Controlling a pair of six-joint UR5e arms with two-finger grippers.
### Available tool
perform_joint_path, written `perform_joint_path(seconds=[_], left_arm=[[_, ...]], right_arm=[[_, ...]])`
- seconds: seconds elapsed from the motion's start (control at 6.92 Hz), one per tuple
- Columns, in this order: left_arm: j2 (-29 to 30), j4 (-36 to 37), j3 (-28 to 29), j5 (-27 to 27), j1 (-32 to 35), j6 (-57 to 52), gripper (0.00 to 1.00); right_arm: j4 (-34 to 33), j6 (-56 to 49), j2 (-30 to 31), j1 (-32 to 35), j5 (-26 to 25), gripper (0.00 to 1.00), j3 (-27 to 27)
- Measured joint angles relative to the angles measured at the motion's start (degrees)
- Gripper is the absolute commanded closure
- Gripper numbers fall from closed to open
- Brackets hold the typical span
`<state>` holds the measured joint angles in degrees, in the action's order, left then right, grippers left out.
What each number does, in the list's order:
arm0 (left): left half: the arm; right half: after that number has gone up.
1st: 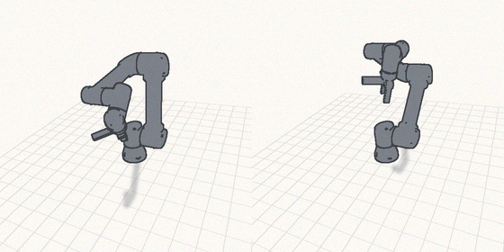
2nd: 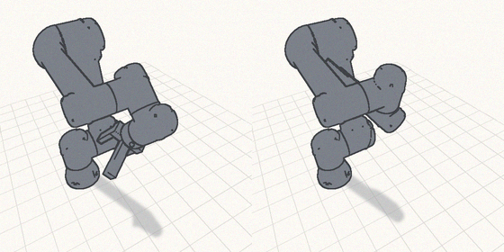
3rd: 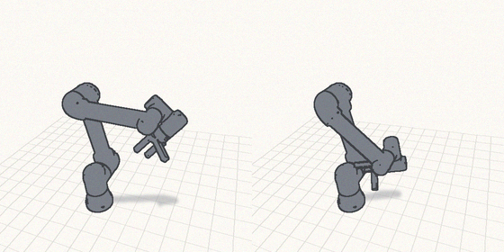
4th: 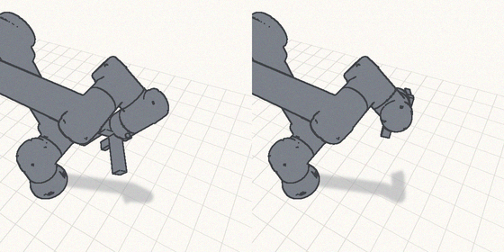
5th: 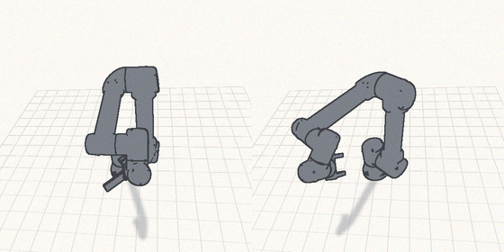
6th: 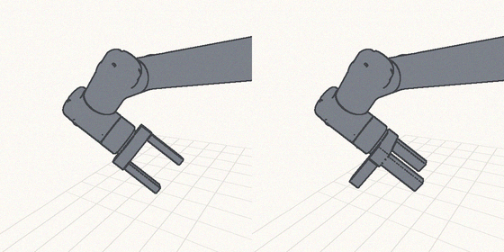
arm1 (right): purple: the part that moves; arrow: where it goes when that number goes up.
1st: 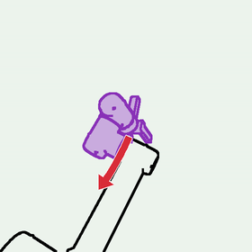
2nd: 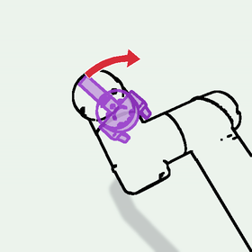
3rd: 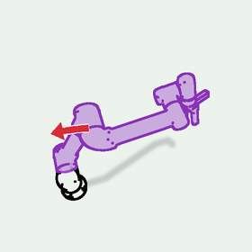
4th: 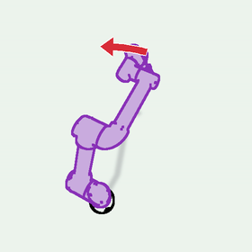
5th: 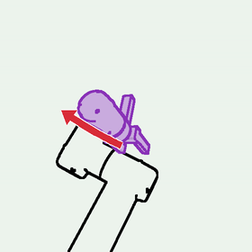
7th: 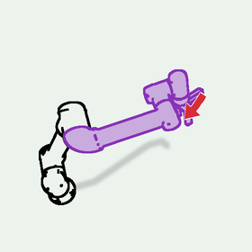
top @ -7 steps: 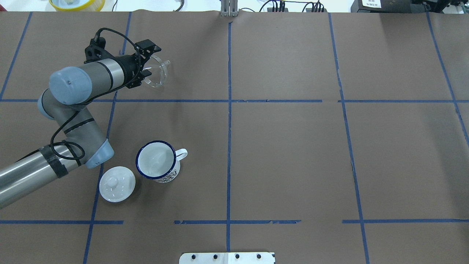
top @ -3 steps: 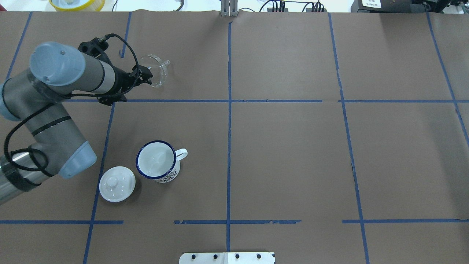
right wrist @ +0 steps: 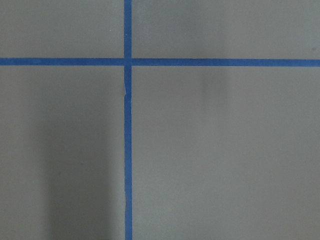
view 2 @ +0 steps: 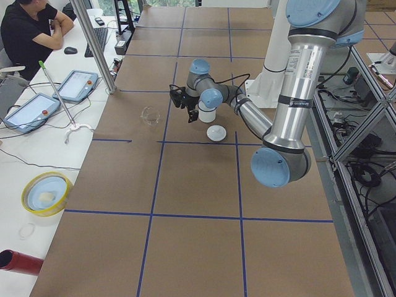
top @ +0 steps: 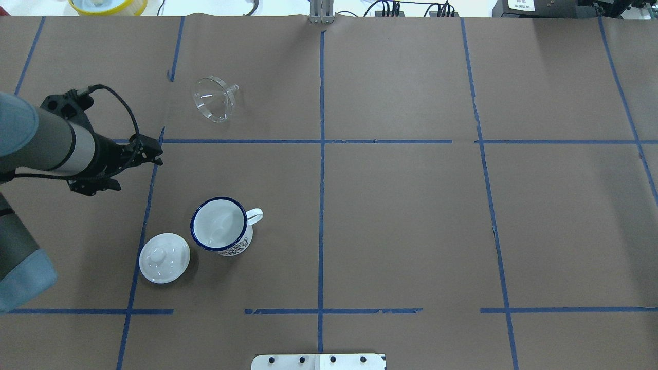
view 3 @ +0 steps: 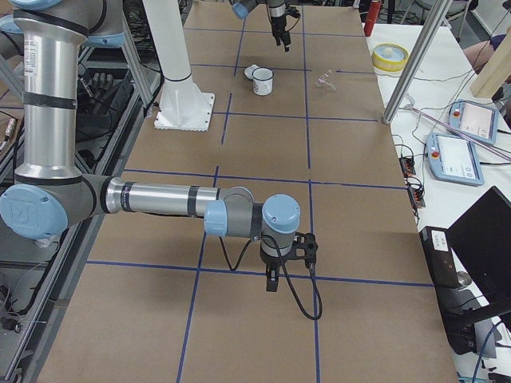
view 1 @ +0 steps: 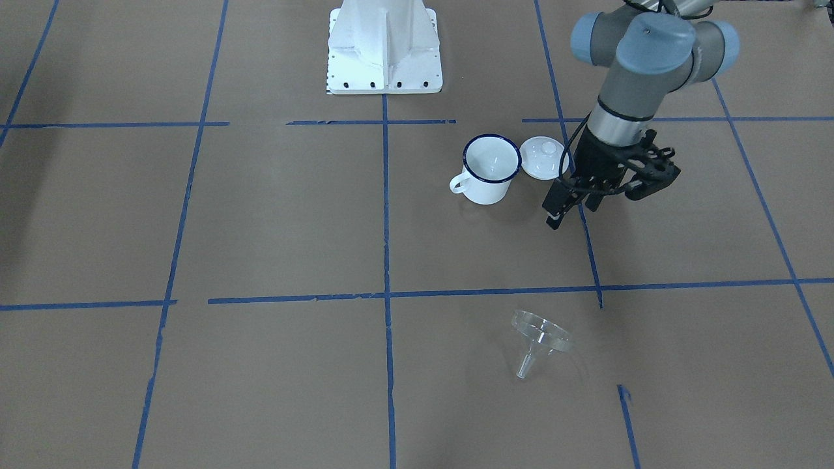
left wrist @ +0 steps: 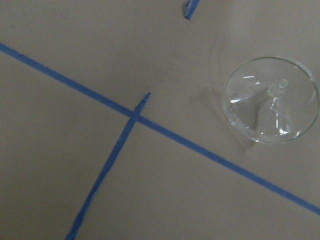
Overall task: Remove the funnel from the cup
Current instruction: 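Move the left gripper to the white lid and grasp its knob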
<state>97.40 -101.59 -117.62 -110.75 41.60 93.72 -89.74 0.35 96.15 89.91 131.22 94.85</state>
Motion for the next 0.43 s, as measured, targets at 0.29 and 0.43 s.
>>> perform_joint_path(seconds=[0.29, 0.43], left_arm=[[-3.9, -0.2, -1.7, -0.3, -7.2, 9.0, 0.02], [-4.3, -0.7, -1.8, 1.0, -10.4, 12.4, 0.02]], right_arm=[[0.0, 0.0, 0.0, 0.0, 0.0, 0.00, 0.0], [0.0, 0.0, 0.0, 0.0, 0.0, 0.00, 0.0]])
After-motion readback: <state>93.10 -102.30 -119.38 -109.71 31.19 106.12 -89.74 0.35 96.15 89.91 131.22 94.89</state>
